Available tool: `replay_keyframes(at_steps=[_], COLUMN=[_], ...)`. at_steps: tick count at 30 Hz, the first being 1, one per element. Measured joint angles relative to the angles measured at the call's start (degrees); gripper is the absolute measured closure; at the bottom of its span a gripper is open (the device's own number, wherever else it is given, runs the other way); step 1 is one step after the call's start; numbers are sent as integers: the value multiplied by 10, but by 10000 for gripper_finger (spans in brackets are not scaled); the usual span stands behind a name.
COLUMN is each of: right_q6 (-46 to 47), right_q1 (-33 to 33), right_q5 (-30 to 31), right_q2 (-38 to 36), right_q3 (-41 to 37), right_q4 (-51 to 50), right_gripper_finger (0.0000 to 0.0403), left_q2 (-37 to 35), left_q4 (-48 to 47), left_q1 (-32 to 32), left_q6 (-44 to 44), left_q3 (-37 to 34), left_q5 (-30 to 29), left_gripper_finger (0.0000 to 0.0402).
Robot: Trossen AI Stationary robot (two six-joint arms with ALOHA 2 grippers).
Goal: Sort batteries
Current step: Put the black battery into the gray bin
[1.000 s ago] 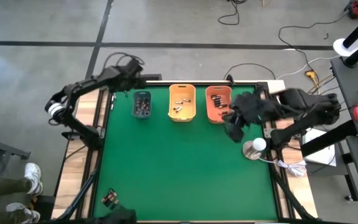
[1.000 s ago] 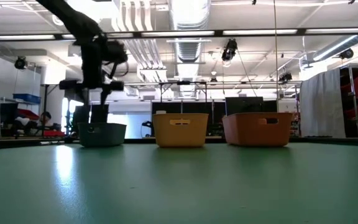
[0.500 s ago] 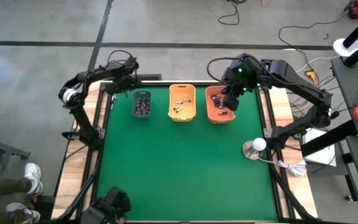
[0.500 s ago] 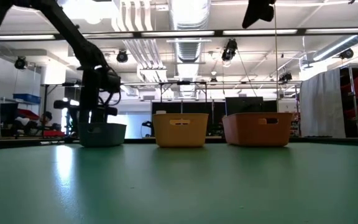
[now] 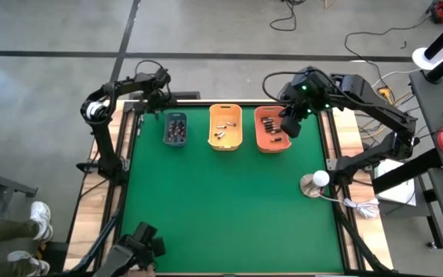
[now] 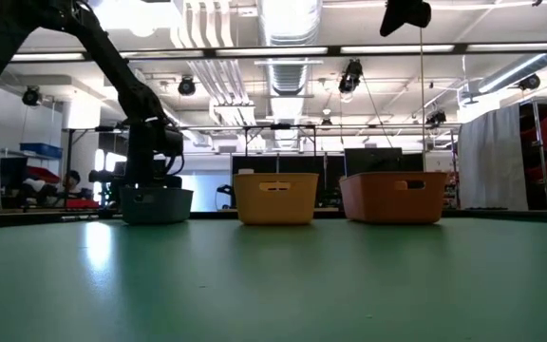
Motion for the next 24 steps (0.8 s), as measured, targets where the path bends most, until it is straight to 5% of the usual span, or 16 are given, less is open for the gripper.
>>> replay_keyframes(at_steps=[7, 16, 24], right_q6=[5, -15, -49], right_q1=[0, 0, 0], right_q5=[5, 5, 5], right_q2=[0, -4, -6], right_q3=[0, 0, -11], right_q4=[0, 2, 37], right_gripper_finger=[390, 390, 390], left_q2=[-3, -33, -180], left_q4=[0, -29, -44], left_q1=[-3, -6, -82], left_q6=[13, 42, 112], left_q3=[-29, -25, -10], left_q5=[5, 30, 17], left_gripper_finger=[387, 390, 391])
